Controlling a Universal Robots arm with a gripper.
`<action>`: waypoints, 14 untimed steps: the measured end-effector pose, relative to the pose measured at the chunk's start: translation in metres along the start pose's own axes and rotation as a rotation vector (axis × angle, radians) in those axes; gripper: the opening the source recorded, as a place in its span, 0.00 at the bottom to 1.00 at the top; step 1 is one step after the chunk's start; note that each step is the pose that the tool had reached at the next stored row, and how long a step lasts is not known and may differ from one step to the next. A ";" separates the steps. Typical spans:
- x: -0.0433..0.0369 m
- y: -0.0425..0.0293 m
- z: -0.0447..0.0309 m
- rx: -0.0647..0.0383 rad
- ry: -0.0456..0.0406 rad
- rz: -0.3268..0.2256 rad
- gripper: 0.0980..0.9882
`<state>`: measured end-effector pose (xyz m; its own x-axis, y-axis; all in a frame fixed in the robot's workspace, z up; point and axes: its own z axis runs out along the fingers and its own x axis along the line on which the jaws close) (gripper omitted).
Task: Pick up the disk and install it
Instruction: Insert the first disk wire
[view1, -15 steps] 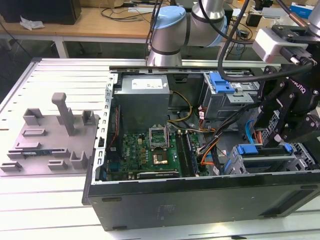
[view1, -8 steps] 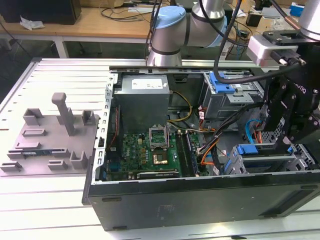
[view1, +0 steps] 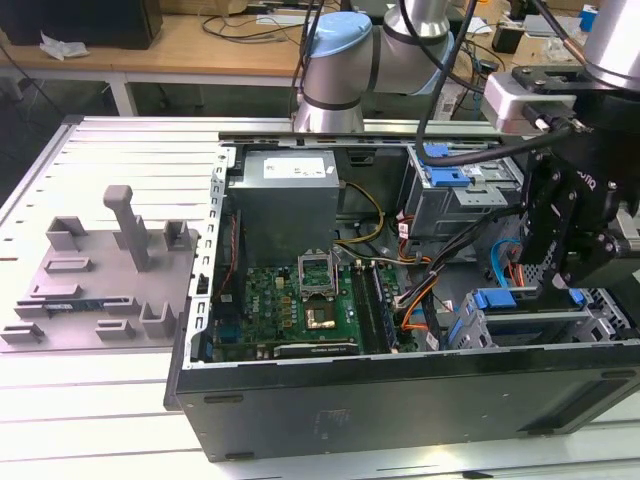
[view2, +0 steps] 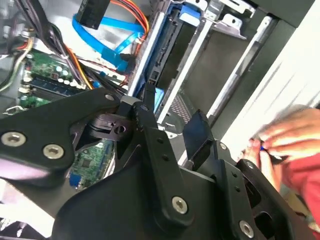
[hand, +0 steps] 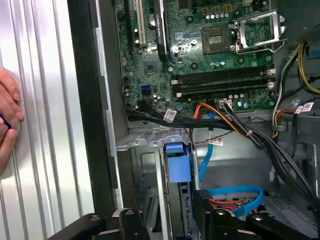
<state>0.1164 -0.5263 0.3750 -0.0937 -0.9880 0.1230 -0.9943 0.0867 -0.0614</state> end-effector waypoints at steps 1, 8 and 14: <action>-0.0078 0.0007 -0.0010 0.003 0.0324 -0.002 0.45; -0.0485 0.0042 -0.0061 0.006 0.0710 -0.004 0.45; -0.0571 0.0050 -0.0070 0.018 0.2156 -0.010 0.45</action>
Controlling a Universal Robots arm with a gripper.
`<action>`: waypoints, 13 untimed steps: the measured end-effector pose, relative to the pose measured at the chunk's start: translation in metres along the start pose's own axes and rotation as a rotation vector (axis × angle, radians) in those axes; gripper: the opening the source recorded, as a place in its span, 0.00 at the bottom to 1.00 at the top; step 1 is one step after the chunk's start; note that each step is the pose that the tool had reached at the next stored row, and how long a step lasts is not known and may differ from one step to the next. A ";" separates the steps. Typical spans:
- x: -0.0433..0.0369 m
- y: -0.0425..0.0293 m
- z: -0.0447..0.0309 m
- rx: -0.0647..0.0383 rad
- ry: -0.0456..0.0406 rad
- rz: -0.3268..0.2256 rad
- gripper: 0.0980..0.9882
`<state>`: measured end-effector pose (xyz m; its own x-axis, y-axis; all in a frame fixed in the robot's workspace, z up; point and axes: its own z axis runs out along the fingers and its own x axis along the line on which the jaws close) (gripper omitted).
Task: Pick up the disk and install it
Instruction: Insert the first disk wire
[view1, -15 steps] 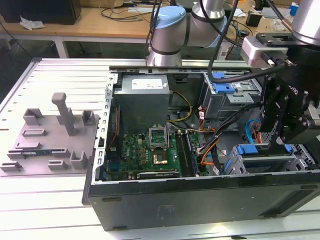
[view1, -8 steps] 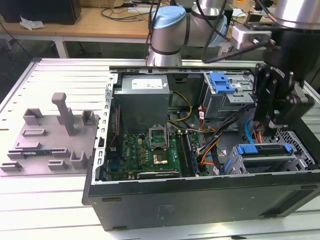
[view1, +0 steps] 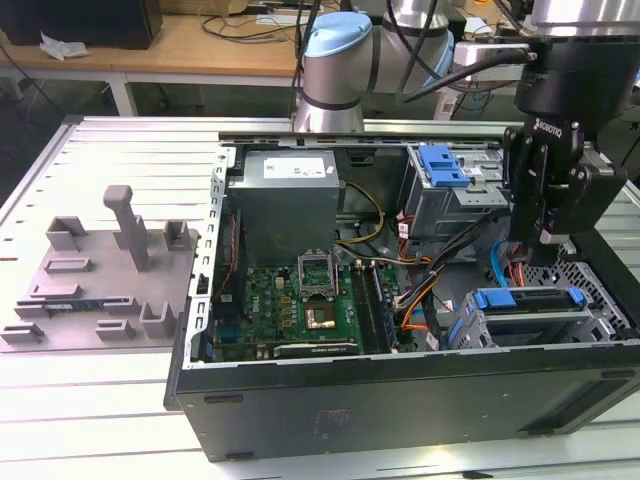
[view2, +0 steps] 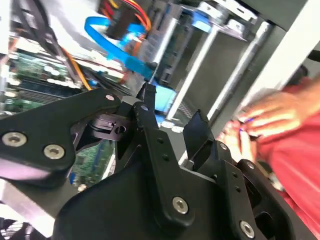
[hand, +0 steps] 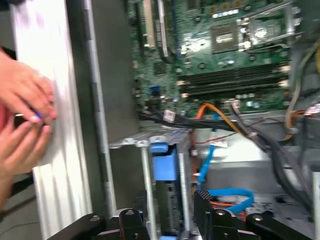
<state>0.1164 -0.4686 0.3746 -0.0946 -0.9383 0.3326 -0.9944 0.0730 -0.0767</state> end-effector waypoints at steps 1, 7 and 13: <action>-0.0013 0.0001 -0.0005 0.001 0.0083 0.000 0.45; -0.0134 -0.0028 -0.0058 -0.002 0.0133 0.008 0.45; -0.0263 -0.0297 -0.0082 -0.003 0.0140 0.010 0.45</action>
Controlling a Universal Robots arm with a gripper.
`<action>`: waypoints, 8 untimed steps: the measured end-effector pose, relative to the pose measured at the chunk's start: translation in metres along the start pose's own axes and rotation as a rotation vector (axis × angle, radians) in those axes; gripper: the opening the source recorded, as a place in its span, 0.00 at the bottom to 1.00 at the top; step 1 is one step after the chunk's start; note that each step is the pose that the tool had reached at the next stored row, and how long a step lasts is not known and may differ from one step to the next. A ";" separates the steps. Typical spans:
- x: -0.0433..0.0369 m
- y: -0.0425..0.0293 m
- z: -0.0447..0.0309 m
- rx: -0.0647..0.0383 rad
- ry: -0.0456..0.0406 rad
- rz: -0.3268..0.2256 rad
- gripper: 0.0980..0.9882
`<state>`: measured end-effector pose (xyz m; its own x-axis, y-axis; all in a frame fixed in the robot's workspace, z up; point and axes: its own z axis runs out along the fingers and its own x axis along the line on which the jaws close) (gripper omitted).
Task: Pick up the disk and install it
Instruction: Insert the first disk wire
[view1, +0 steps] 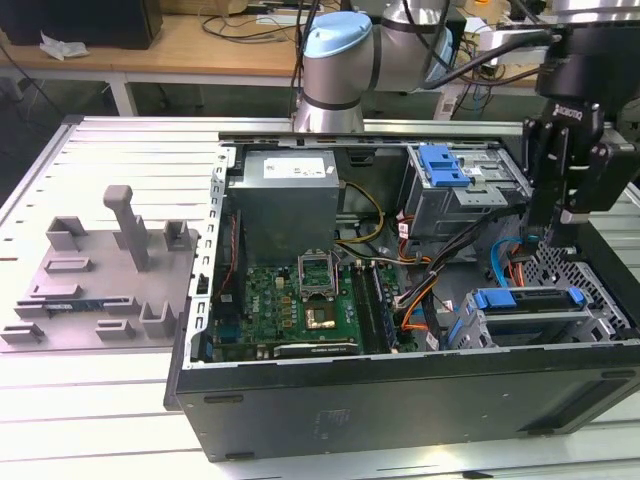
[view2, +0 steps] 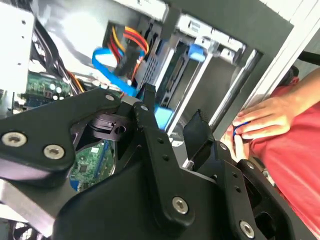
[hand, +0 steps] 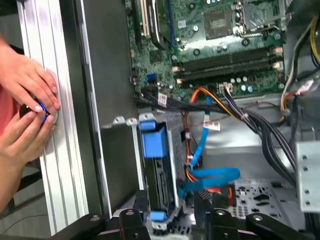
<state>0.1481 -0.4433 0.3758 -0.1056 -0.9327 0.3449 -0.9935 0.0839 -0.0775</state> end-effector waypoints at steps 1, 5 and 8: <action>-0.0022 -0.0032 -0.0005 0.000 0.0009 0.000 0.45; -0.0153 -0.0064 -0.0041 0.004 0.0360 -0.001 0.45; -0.0227 -0.0056 -0.0029 -0.001 0.0469 0.014 0.45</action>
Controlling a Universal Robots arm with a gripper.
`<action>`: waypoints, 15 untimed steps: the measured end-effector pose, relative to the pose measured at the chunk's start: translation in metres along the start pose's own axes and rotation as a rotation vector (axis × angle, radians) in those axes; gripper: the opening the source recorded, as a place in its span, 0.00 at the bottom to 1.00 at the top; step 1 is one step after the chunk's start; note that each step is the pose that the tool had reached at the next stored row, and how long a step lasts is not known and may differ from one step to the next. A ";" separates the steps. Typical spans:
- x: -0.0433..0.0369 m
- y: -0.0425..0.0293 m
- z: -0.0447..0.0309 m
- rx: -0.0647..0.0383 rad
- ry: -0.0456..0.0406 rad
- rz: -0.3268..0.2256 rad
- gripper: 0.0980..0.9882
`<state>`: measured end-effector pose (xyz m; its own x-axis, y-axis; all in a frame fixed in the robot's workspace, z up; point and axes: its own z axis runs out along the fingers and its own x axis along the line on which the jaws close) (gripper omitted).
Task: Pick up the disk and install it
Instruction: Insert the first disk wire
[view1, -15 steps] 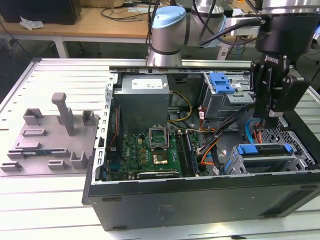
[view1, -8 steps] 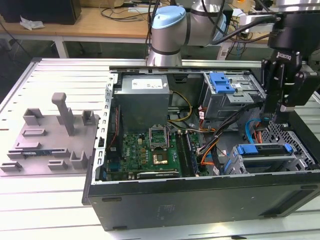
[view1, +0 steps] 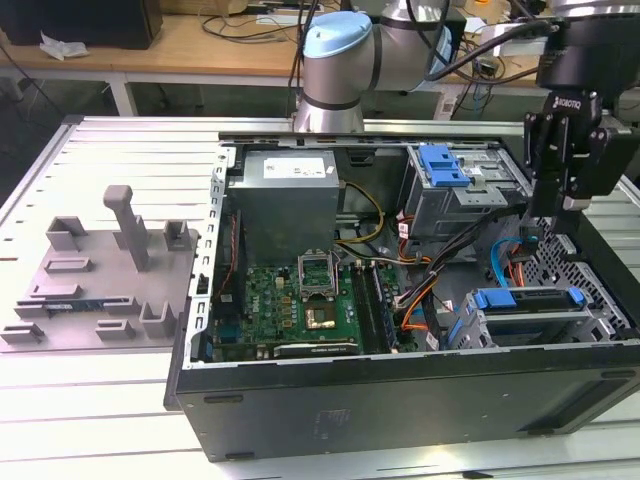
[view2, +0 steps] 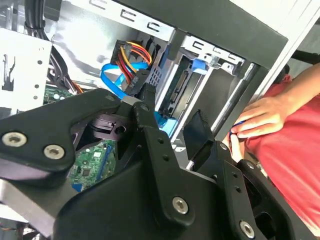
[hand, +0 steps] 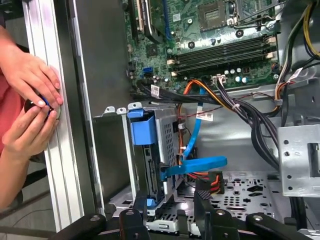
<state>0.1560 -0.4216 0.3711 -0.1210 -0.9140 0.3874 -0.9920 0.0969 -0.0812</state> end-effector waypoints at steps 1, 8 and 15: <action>-0.0009 0.0002 0.0003 -0.002 0.0005 0.005 0.45; -0.0282 0.0035 0.0001 -0.010 0.0054 0.024 0.45; -0.0376 0.0000 0.0036 -0.015 0.0511 0.018 0.45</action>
<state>0.1607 -0.3887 0.3533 -0.1406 -0.8907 0.4323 -0.9899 0.1198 -0.0752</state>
